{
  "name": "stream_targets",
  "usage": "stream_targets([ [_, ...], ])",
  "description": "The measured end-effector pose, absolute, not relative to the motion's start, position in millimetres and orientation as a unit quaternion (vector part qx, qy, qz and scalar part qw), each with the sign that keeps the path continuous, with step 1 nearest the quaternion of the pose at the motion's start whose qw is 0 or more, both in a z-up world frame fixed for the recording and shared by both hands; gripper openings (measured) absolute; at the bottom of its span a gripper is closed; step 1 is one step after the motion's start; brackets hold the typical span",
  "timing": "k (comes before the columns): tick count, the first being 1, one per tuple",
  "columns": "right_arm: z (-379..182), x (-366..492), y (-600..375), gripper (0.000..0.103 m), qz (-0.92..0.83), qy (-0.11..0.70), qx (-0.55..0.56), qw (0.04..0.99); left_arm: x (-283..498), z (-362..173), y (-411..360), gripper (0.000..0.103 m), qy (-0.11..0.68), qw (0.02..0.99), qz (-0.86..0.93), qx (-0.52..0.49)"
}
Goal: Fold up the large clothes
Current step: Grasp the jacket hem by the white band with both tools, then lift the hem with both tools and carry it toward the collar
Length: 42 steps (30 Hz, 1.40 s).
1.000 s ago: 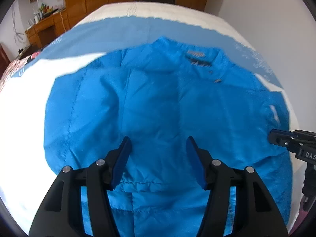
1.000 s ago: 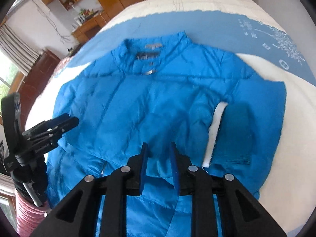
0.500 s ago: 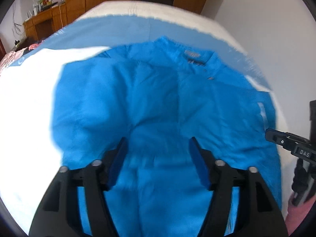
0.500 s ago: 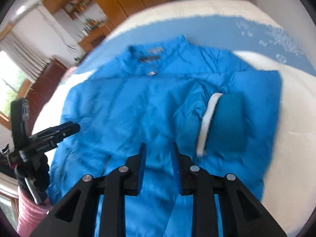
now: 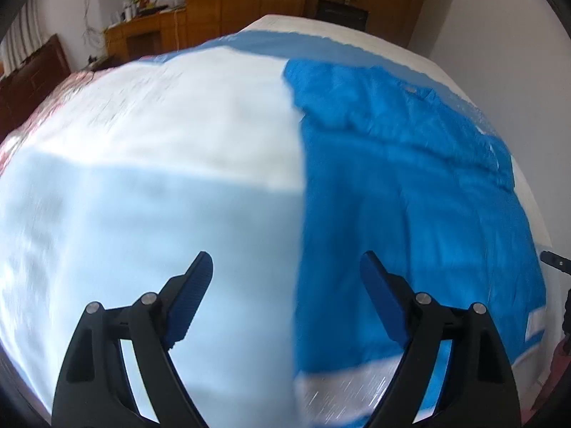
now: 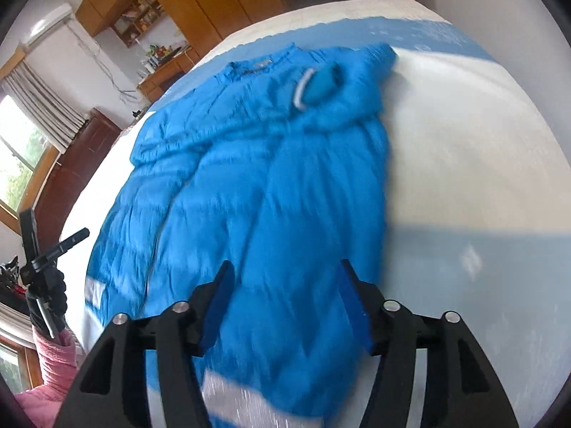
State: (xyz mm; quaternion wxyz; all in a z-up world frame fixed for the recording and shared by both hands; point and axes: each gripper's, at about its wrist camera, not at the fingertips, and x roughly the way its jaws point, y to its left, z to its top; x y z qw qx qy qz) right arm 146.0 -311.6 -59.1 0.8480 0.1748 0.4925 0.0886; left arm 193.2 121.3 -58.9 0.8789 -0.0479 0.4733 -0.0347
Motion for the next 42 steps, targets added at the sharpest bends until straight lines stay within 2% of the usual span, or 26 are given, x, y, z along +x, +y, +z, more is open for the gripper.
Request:
stream_targets([
  [9, -83.1, 76.3, -310.8, 0.068, 0.078, 0.515, 0.202, 0.829, 137.0, -89.1, 126.9, 0.085, 0.496, 0.861, -0.061, -0.096],
  [17, -95.3, 60.9, -291.3, 0.068, 0.09, 0.515, 0.19, 0.831, 123.6, -102.1, 108.4, 0.085, 0.501, 0.855, -0.078, -0.106],
  [20, -97.5, 61.0, -288.6, 0.053, 0.122, 0.509, 0.211, 0.825, 122.4, -99.9, 101.9, 0.071, 0.503, 0.848, -0.109, -0.127],
  [21, -99.2, 62.1, -287.0, 0.052, 0.127, 0.509, 0.21, 0.825, 122.0, -99.8, 98.0, 0.06, 0.506, 0.844, -0.121, -0.134],
  [22, -101.3, 64.1, -284.9, 0.045, 0.122, 0.508, 0.203, 0.828, 121.7, -100.3, 95.5, 0.052, 0.507, 0.842, -0.123, -0.137],
  [23, -101.9, 64.9, -284.7, 0.04, 0.123, 0.507, 0.202, 0.829, 121.7, -100.6, 93.1, 0.049, 0.507, 0.843, -0.118, -0.135],
  [24, -102.5, 66.0, -285.2, 0.035, 0.126, 0.504, 0.207, 0.829, 121.5, -100.8, 90.9, 0.039, 0.507, 0.844, -0.114, -0.132],
  [25, -102.2, 67.1, -286.1, 0.025, 0.13, 0.503, 0.212, 0.828, 121.2, -101.1, 89.3, 0.03, 0.507, 0.844, -0.114, -0.135],
  [26, -101.6, 67.0, -287.6, 0.019, 0.135, 0.501, 0.219, 0.826, 121.7, -101.2, 89.3, 0.026, 0.506, 0.844, -0.112, -0.138],
  [27, -99.5, 65.8, -288.6, 0.017, 0.137, 0.498, 0.221, 0.827, 119.8, -98.9, 89.6, 0.017, 0.5, 0.847, -0.112, -0.141],
  [31, -83.4, 54.9, -292.6, 0.012, 0.146, 0.474, 0.207, 0.843, 112.9, -87.0, 90.4, 0.012, 0.482, 0.857, -0.116, -0.139],
  [42, -83.9, 28.5, -289.8, 0.012, 0.169, 0.487, 0.179, 0.838, 87.1, -90.5, 100.5, 0.013, 0.49, 0.853, -0.123, -0.134],
])
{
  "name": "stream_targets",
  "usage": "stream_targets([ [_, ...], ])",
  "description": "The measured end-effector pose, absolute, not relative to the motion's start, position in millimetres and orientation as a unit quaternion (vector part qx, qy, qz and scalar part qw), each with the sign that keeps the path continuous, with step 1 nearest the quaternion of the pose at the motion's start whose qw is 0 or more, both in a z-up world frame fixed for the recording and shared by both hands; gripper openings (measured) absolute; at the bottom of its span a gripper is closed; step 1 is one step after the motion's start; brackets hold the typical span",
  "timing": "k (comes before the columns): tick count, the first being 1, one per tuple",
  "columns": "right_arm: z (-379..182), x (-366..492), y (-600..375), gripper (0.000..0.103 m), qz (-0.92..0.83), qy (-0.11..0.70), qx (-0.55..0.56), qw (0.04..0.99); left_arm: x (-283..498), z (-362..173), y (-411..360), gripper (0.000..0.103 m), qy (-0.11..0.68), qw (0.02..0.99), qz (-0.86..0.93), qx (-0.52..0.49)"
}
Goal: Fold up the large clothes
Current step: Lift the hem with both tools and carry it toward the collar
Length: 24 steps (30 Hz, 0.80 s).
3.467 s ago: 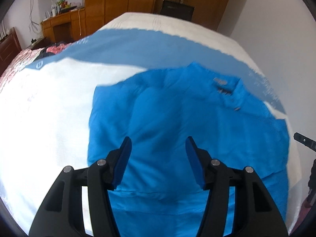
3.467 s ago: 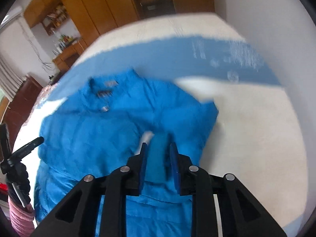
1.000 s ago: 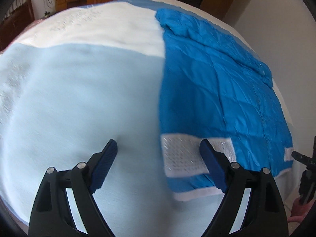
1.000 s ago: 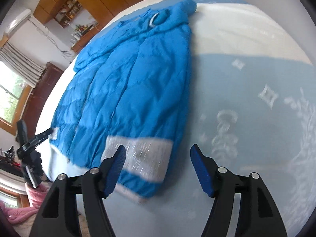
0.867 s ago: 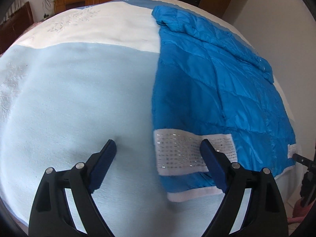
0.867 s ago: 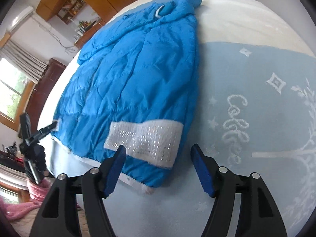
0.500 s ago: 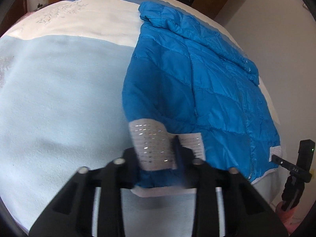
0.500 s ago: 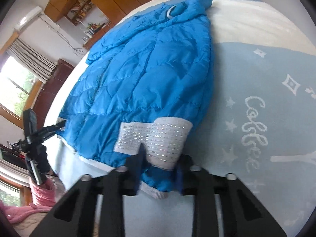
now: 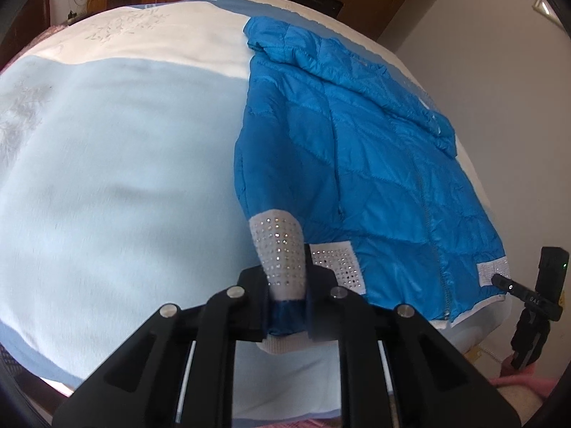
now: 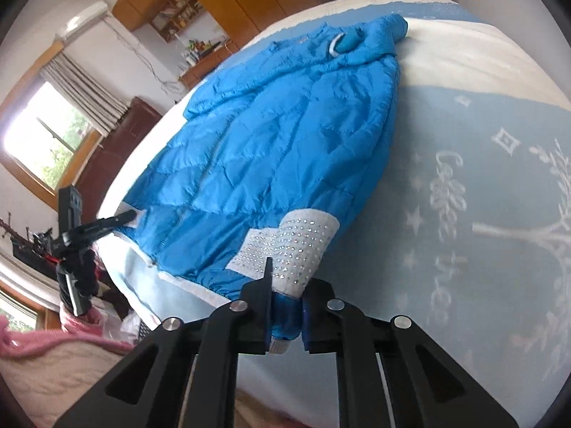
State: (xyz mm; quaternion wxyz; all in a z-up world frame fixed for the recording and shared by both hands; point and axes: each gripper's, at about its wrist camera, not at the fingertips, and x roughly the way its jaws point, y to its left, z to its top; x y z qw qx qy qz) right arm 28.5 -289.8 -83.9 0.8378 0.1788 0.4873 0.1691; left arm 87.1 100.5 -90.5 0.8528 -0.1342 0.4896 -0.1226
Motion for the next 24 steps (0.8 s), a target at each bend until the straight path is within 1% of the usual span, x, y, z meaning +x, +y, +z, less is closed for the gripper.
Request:
stream_targets([
  [5, -99.6, 47.8, -290.1, 0.012, 0.156, 0.509, 0.171, 0.829, 103.3, -108.5, 97.7, 0.016, 0.495, 0.85, -0.117, -0.134],
  [8, -105.9, 48.8, -290.9, 0.013, 0.157, 0.509, 0.175, 0.828, 103.3, -110.7, 94.0, 0.016, 0.488, 0.857, -0.117, -0.117],
  [12, -110.0, 43.3, -293.3, 0.013, 0.157, 0.498, 0.191, 0.831, 94.7, -116.1, 96.7, 0.017, 0.48, 0.861, -0.12, -0.121],
  [19, -112.1, 35.6, -297.0, 0.013, 0.155, 0.49, 0.207, 0.832, 88.8, -115.1, 95.9, 0.016, 0.471, 0.866, -0.119, -0.117],
  [24, -102.9, 32.0, -300.6, 0.012, 0.162, 0.48, 0.206, 0.837, 86.2, -108.9, 106.2, 0.013, 0.468, 0.861, -0.132, -0.145],
])
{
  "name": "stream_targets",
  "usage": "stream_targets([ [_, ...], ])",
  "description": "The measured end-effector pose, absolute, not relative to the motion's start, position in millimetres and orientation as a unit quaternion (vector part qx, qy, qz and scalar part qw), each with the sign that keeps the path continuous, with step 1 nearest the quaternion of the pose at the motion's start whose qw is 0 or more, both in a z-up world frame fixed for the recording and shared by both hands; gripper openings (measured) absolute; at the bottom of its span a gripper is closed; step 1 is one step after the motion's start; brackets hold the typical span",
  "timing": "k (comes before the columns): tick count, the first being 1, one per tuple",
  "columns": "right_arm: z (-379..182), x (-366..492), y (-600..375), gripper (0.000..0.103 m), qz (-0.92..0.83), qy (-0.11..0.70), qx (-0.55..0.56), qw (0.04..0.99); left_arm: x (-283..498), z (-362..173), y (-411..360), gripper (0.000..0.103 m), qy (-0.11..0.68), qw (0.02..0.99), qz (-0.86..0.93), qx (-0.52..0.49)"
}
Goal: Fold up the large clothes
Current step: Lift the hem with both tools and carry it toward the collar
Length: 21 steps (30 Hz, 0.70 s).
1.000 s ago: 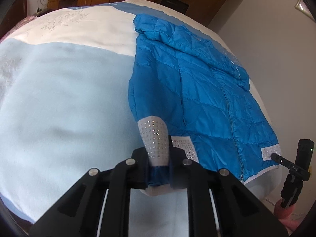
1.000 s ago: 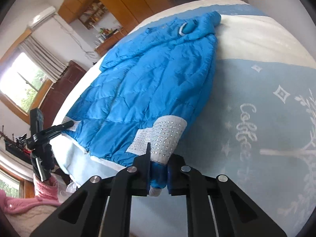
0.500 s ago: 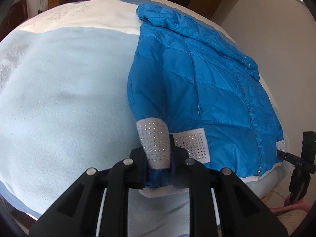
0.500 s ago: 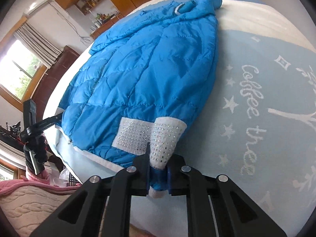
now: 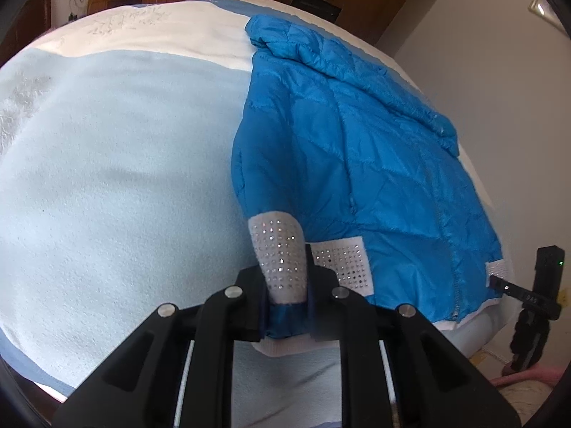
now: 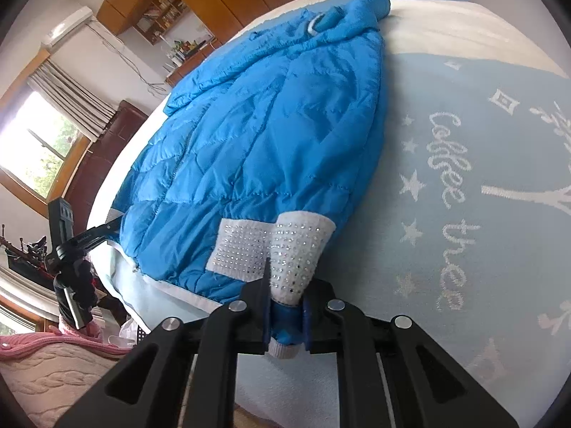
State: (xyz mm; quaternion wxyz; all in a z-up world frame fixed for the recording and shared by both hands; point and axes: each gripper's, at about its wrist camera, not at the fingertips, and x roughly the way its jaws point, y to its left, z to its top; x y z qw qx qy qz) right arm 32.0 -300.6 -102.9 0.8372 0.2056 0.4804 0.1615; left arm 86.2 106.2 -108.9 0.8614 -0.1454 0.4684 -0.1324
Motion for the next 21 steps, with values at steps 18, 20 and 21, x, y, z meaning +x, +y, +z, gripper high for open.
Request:
stream_targets([
  [18, 31.2, 99.7, -326.5, 0.011, 0.21, 0.395, 0.213, 0.869, 164.4, 2.2, 93.9, 0.012, 0.403, 0.862, -0.242, -0.191],
  [20, 42.2, 121.3, -335.7, 0.011, 0.205, 0.393, 0.228, 0.867, 193.0, 14.6, 93.4, 0.012, 0.401, 0.857, -0.252, -0.204],
  [21, 46.6, 133.6, -339.9, 0.011, 0.207, 0.393, 0.235, 0.864, 206.7, 19.4, 92.7, 0.012, 0.401, 0.855, -0.253, -0.21],
])
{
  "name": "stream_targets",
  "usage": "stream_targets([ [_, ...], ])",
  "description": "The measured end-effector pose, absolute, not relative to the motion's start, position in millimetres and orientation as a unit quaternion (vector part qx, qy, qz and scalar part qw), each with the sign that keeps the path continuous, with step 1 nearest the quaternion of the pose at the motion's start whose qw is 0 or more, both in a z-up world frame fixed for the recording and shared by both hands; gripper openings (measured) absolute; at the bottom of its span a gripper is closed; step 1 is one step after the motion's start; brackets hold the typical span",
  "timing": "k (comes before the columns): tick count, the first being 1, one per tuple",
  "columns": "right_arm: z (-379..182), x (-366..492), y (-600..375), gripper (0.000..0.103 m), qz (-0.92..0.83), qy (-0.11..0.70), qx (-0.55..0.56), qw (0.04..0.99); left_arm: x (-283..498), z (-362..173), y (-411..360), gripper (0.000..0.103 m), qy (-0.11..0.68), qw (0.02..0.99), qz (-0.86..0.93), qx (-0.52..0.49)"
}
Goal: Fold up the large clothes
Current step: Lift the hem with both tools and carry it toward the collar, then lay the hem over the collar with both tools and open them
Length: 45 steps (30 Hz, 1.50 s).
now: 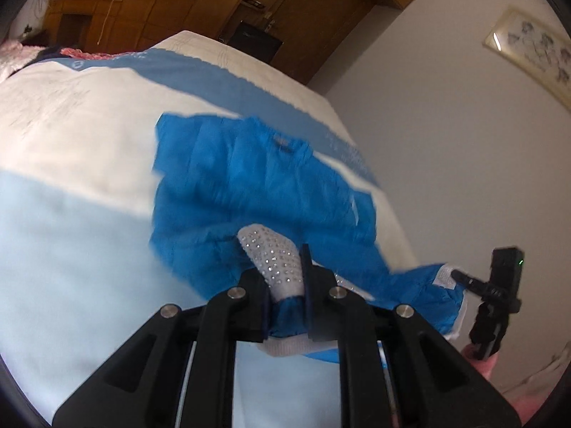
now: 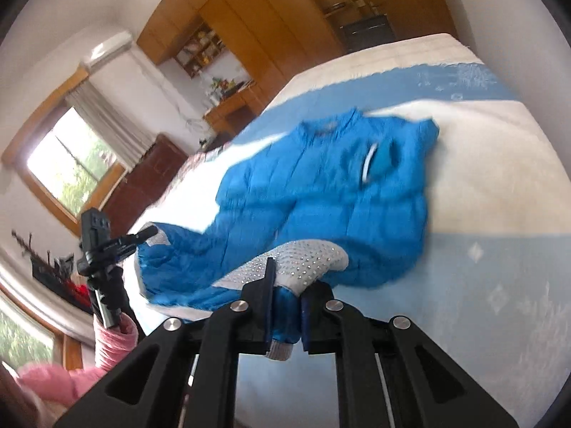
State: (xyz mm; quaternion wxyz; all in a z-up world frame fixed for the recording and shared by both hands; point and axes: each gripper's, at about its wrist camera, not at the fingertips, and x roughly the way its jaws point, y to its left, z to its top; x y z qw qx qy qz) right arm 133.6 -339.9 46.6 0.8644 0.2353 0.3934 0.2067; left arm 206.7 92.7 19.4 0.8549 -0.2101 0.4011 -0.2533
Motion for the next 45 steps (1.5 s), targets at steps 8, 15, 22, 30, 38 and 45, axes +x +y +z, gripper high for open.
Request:
stream_targets([
  [8, 47.1, 241.8, -371.5, 0.011, 0.193, 0.426, 0.285, 0.837, 331.1, 26.1, 63.4, 0.012, 0.424, 0.839, -0.26, -0.219],
  [15, 19.7, 311.6, -396.2, 0.011, 0.173, 0.45, 0.325, 0.814, 419.9, 0.9, 48.7, 0.012, 0.466, 0.817, -0.245, -0.236],
  [22, -9.8, 374.8, -413.5, 0.011, 0.147, 0.474, 0.34, 0.799, 485.2, -36.6, 46.8, 0.014, 0.508, 0.802, -0.205, -0.24],
  [30, -35.9, 401.0, -424.2, 0.017, 0.148, 0.486, 0.353, 0.786, 508.9, -71.7, 66.4, 0.02, 0.527, 0.771, -0.224, -0.279],
  [38, -25.3, 373.1, -435.6, 0.033, 0.161, 0.475, 0.342, 0.795, 464.7, -29.8, 84.4, 0.057, 0.507, 0.794, -0.251, -0.222],
  [45, -19.0, 346.4, -424.9, 0.053, 0.135, 0.475, 0.284, 0.822, 415.2, -23.5, 89.8, 0.06, 0.497, 0.836, -0.198, -0.12],
])
